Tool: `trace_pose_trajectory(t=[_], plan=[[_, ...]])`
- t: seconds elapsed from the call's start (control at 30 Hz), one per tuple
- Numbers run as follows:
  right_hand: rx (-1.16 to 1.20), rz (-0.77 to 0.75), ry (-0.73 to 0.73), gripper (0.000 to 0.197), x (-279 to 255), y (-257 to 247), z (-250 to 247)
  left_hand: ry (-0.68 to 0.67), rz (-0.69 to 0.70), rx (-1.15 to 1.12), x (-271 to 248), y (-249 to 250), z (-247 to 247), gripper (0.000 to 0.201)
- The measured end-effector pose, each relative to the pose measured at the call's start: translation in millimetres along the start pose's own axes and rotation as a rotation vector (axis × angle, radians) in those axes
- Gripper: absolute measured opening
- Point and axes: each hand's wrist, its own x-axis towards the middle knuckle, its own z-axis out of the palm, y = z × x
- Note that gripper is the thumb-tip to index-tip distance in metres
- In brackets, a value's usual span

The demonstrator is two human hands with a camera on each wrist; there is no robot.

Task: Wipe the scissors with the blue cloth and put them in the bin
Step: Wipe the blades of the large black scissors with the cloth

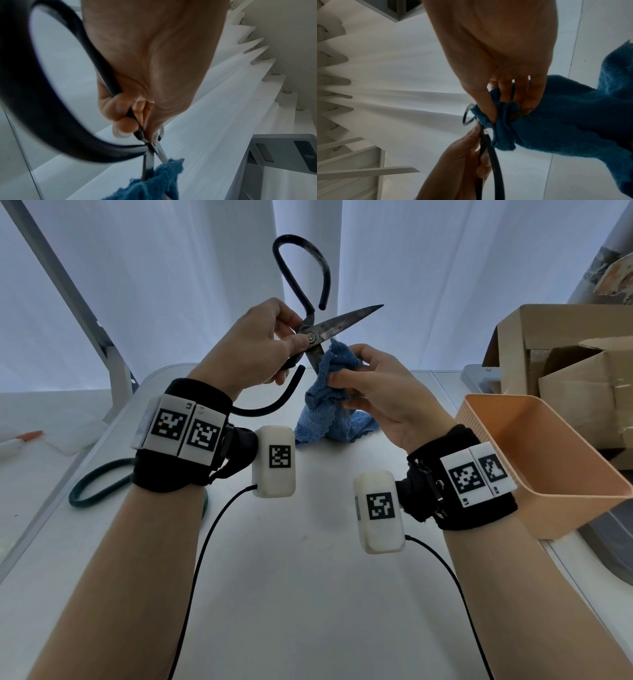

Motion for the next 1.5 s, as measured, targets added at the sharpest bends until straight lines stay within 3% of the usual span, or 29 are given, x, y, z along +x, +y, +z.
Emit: trace_pose_trajectory(t=[0.17, 0.33, 0.5, 0.73, 0.93, 1.1, 1.27, 1.5], plan=[[0.025, -0.028, 0.049, 0.035, 1, 3, 0, -0.023, -0.014, -0.057, 0, 1, -3, 0.020], [-0.023, -0.021, -0.038, 0.037, 1, 2, -3, -0.052, -0.033, -0.078, -1, 0, -7, 0.021], [0.054, -0.053, 0.018, 0.028, 0, 2, -1, -0.112, 0.019, -0.077, -3, 4, -6, 0.015], [-0.052, -0.024, -0.080, 0.035, 0, 0, -10, -0.067, 0.027, -0.071, -3, 1, -10, 0.015], [0.044, -0.061, 0.020, 0.033, 3, 2, -4, -0.113, 0.068, -0.046, -4, 6, -2, 0.014], [-0.079, -0.015, -0.069, 0.034, 1, 2, -7, -0.082, 0.058, -0.033, -2, 3, -6, 0.013], [-0.007, -0.062, -0.004, 0.030, 2, 4, -3, -0.122, 0.084, -0.021, -4, 4, -3, 0.012], [-0.039, -0.040, -0.077, 0.030, 1, 2, -5, -0.099, 0.080, -0.045, -3, 3, -6, 0.012]])
